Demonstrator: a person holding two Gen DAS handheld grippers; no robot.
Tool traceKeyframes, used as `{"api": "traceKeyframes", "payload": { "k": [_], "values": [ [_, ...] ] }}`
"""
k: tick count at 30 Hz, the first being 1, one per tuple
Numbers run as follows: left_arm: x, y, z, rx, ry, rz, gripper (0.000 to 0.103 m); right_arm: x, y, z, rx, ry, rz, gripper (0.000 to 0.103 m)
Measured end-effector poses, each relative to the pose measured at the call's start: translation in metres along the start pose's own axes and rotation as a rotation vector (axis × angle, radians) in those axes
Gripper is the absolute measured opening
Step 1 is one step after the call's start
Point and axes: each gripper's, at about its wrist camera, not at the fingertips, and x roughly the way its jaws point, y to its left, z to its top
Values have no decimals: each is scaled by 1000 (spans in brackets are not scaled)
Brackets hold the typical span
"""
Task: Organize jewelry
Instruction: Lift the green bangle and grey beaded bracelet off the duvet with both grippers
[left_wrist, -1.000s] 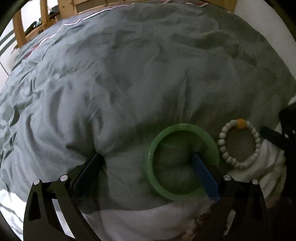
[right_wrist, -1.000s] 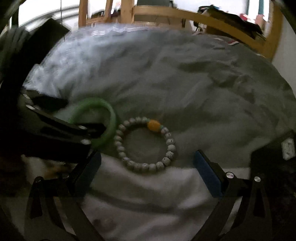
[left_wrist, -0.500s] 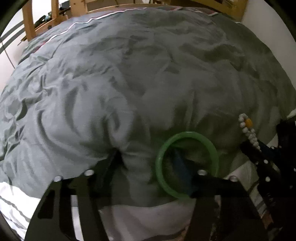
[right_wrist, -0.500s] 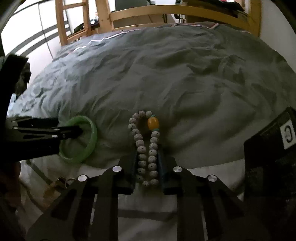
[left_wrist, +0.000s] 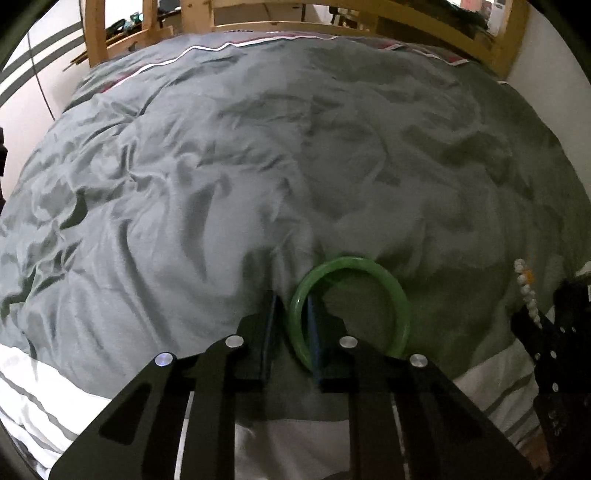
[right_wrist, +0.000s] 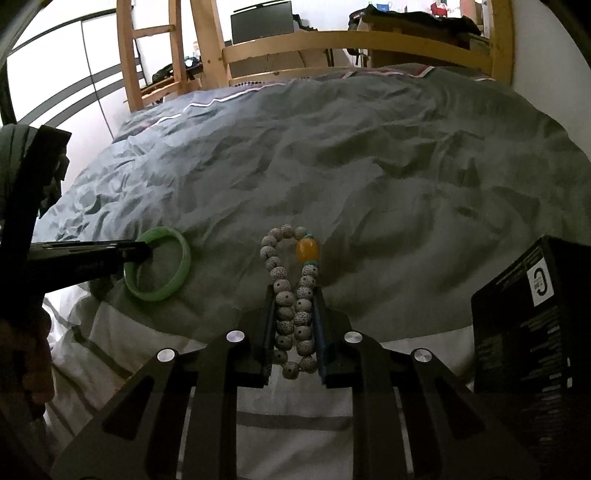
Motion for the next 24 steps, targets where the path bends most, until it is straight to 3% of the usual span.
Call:
{"api": "traceKeyframes", "payload": {
  "k": [8,13,14,15,17,21,24],
  "values": [
    [-27,-9,10,21,-104,-47,15,-15,2,8,11,-54,19,19],
    [-10,-5,8,-6,-14,-73,16,-17,1,9,19,-45,26,19],
    [-7,-3,7,-21,-8,-80,25,-16,1,8,22,-39,28,19],
    [-4,-1,7,-28,-12,-73,57,-16,1,7,24,-36,28,19],
    [-1,-3,5,-13,-32,-60,92,-15,1,5,25,-29,28,19],
    [25,-23,-2,135,-9,124,92,-15,2,4,24,-26,33,19],
    [30,-18,-3,105,21,98,92,-19,2,3,24,-34,30,19]
  ]
}}
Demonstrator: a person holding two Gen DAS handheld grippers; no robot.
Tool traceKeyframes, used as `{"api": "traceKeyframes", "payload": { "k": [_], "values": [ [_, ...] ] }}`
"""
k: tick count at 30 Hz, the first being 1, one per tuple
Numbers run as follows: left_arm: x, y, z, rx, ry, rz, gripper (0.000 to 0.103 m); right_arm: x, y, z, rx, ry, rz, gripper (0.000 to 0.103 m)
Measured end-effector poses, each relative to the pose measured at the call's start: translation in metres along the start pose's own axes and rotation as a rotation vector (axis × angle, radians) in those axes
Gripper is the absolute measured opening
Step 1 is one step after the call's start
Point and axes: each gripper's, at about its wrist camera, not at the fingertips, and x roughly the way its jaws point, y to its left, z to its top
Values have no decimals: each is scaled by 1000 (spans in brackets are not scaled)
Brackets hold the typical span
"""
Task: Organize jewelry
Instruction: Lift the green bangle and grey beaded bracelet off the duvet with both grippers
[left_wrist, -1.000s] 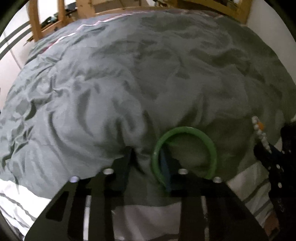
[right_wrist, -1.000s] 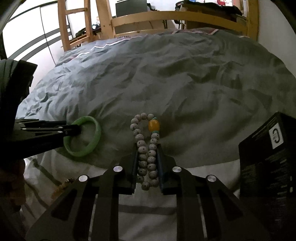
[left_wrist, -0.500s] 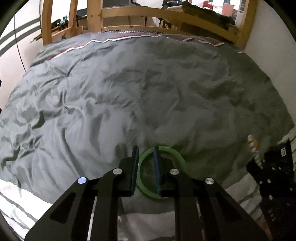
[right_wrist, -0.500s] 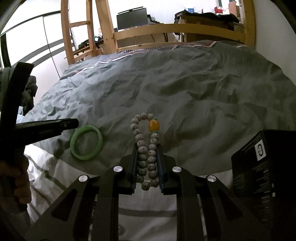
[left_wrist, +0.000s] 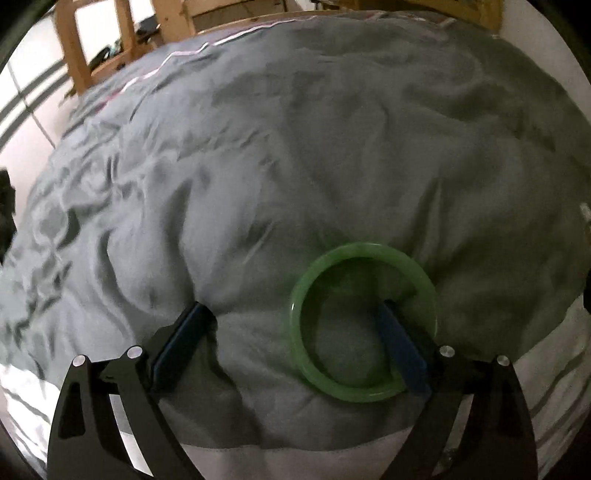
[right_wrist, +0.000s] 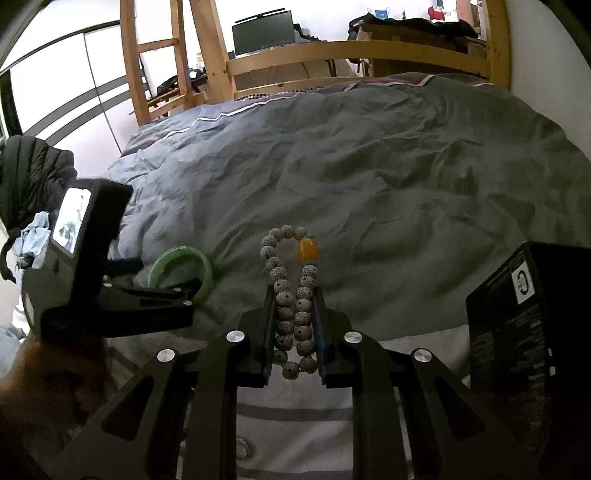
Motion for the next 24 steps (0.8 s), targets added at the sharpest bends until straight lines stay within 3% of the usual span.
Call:
{"api": "traceKeyframes", "payload": {
  "k": [2,4,6,12,17,24],
  "values": [
    [0,9,2,-42,18,-39,88,-5,-2,1,9,-12,-3,19],
    [-3,16,2,-75,13,-50,74,-11,-5,1,20,-21,-2,19],
    [-9,20,1,-92,0,-50,52,-19,-8,2,29,-33,-5,19],
    [-22,39,-9,-172,-12,-96,27,-47,-17,-1,49,-62,-12,19],
    [-31,52,-19,-228,-16,-120,13,-63,-21,-3,57,-78,-18,19],
    [-67,59,-29,-266,-88,-188,2,-80,-22,-4,56,-103,-16,19]
  ]
}}
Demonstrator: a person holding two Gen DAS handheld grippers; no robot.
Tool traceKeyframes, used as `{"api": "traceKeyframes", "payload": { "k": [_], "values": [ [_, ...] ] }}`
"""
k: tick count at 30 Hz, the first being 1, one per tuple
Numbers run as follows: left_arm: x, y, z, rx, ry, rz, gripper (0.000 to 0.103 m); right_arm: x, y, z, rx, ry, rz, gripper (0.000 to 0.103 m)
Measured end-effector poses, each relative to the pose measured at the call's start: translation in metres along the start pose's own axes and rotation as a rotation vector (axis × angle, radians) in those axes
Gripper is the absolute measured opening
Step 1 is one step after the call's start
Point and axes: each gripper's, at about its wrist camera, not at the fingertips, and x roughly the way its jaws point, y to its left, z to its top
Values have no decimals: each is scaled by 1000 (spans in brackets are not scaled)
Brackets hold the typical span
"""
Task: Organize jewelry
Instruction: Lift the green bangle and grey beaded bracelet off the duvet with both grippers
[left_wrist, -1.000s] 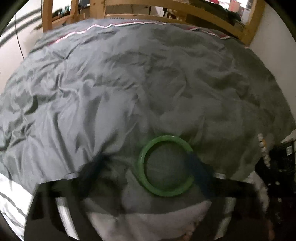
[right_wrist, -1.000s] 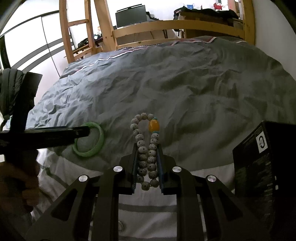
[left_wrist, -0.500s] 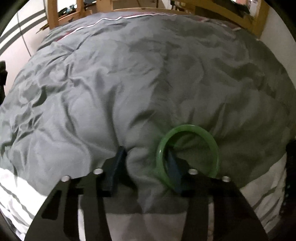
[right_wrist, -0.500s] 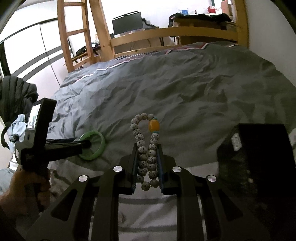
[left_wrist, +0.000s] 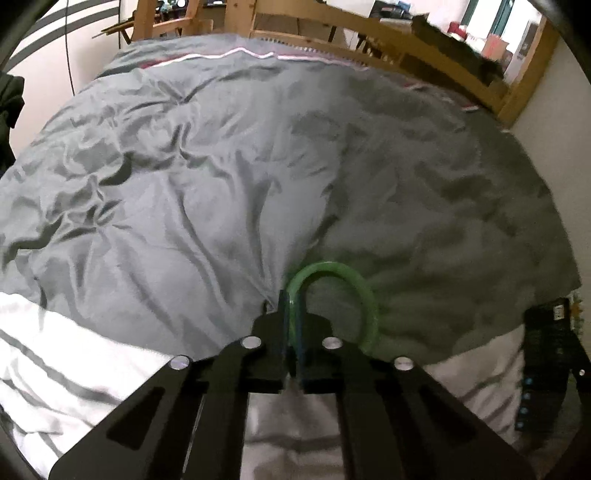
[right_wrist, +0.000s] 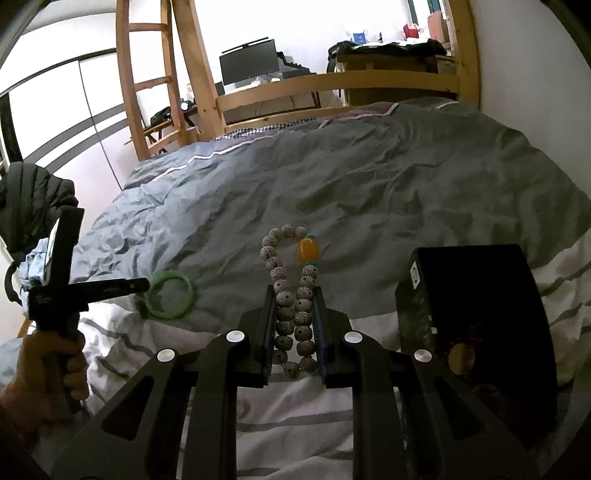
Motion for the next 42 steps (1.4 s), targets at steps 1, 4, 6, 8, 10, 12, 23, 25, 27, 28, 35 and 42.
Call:
{"api": "traceKeyframes", "payload": {
  "k": [1,4,6,8,10,12,23,25,27,28,35,42],
  "values": [
    [-4,0,-1,-5,-6,-6,2,-5,0,0,0,-10,0,19],
    [-9,3,0,-9,-18,-30,1,-18,-4,1,2,-33,0,19],
    [-13,4,-1,-17,-14,-47,1,-28,-10,3,13,-45,-4,19],
    [-11,2,-2,-17,-9,-85,2,-34,-14,5,26,-51,-3,19],
    [-14,-4,-4,13,-47,-67,23,-40,-19,5,44,-59,1,19],
    [-13,-14,-6,62,-86,-41,97,-43,-22,5,54,-60,3,19],
    [60,-43,-15,282,59,111,78,-41,-27,4,65,-50,5,19],
    [50,-34,-8,230,36,85,71,-41,-29,5,69,-52,1,19],
    [45,-29,-6,205,18,81,71,-42,-30,5,76,-54,0,19],
    [44,-29,-5,203,13,83,71,-43,-31,5,80,-56,-1,19],
    [15,-37,-2,210,-61,21,42,-55,-41,7,107,-84,-14,19],
    [1,-61,-8,267,-78,7,16,-62,-53,8,142,-94,-31,19]
  ]
}}
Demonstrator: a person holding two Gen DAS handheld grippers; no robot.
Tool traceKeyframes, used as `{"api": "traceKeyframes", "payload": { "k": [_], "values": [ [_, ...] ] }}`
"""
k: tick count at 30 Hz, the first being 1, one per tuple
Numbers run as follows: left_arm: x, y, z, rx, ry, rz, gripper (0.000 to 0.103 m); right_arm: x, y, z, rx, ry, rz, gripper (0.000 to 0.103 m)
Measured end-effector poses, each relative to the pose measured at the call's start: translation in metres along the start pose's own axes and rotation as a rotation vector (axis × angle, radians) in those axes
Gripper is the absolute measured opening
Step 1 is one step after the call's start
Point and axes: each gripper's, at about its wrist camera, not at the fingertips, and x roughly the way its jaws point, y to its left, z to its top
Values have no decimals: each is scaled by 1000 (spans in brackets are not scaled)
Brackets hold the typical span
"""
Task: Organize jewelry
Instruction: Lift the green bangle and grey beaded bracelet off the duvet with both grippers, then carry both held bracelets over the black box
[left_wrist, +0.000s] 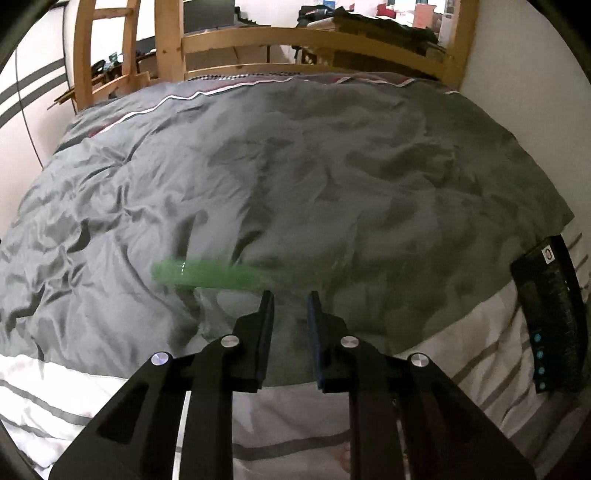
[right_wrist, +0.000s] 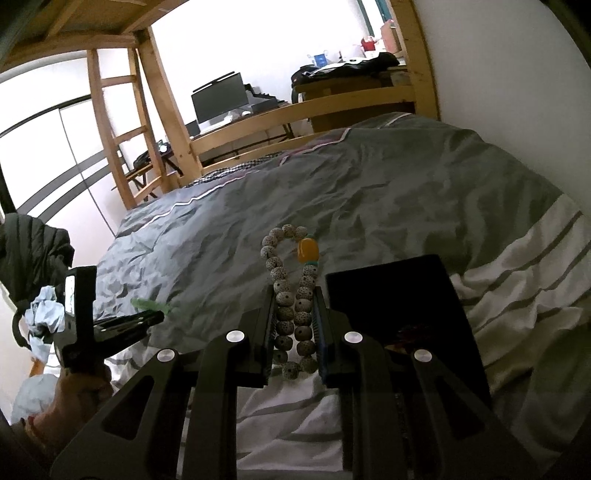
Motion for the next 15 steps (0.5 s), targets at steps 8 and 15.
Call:
{"api": "traceKeyframes", "payload": {
  "k": [8,15],
  "values": [
    [10,13,-4,-43,31,-18,11,-1,-3,2,9,3,-3,19],
    [2,25,2,-94,-4,-81,3,-2,-10,5,33,0,-4,19]
  ]
}}
